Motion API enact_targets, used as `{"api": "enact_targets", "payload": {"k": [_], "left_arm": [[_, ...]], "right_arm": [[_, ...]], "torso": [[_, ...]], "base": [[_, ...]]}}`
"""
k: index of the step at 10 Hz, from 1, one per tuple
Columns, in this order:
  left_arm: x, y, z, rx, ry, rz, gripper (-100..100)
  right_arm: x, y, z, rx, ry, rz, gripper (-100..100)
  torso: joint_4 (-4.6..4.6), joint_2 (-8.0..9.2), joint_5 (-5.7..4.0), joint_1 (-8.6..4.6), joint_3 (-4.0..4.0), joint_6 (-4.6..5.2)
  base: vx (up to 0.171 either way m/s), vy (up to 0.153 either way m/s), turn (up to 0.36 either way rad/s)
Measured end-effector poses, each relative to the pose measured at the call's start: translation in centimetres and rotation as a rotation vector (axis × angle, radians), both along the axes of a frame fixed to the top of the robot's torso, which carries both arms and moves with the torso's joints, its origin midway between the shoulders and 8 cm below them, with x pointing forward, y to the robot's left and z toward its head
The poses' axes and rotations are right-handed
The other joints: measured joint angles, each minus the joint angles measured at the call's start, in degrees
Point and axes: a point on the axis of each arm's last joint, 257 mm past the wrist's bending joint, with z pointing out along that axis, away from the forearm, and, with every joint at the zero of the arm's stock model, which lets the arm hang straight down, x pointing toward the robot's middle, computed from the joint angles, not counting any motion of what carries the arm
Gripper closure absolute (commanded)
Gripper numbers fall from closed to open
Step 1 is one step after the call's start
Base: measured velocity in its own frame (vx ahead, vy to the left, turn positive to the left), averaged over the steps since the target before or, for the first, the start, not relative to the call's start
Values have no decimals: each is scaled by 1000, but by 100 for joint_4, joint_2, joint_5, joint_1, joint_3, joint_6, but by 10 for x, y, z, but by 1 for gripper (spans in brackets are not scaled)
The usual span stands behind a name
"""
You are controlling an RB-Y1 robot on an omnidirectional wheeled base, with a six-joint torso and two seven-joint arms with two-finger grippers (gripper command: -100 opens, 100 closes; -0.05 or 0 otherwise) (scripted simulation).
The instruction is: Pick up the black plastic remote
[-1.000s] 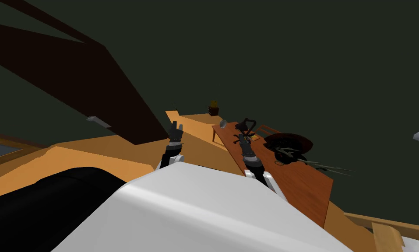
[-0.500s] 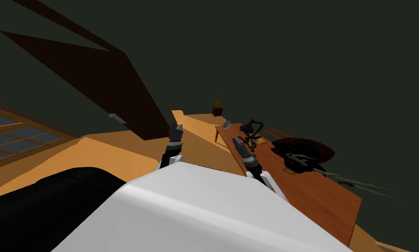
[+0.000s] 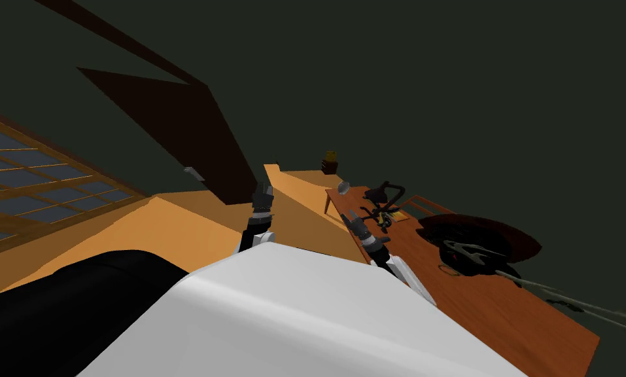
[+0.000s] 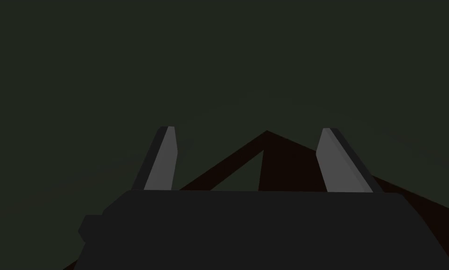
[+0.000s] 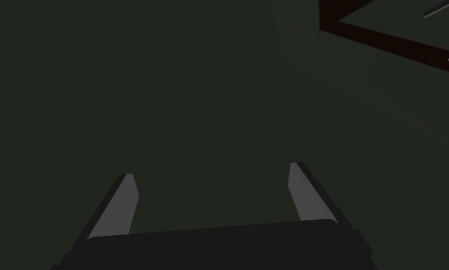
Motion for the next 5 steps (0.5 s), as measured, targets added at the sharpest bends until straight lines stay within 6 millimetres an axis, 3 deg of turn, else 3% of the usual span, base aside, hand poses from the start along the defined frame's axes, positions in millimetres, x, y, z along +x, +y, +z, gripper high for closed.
{"api": "enact_targets", "payload": {"k": [5], "left_arm": [[0, 0, 0, 0, 0, 0, 0]], "right_arm": [[-3, -13, -76, -286, 49, 18, -100]], "torso": [[0, -2, -1, -4, -1, -3]], "base": [[4, -5, 146]]}}
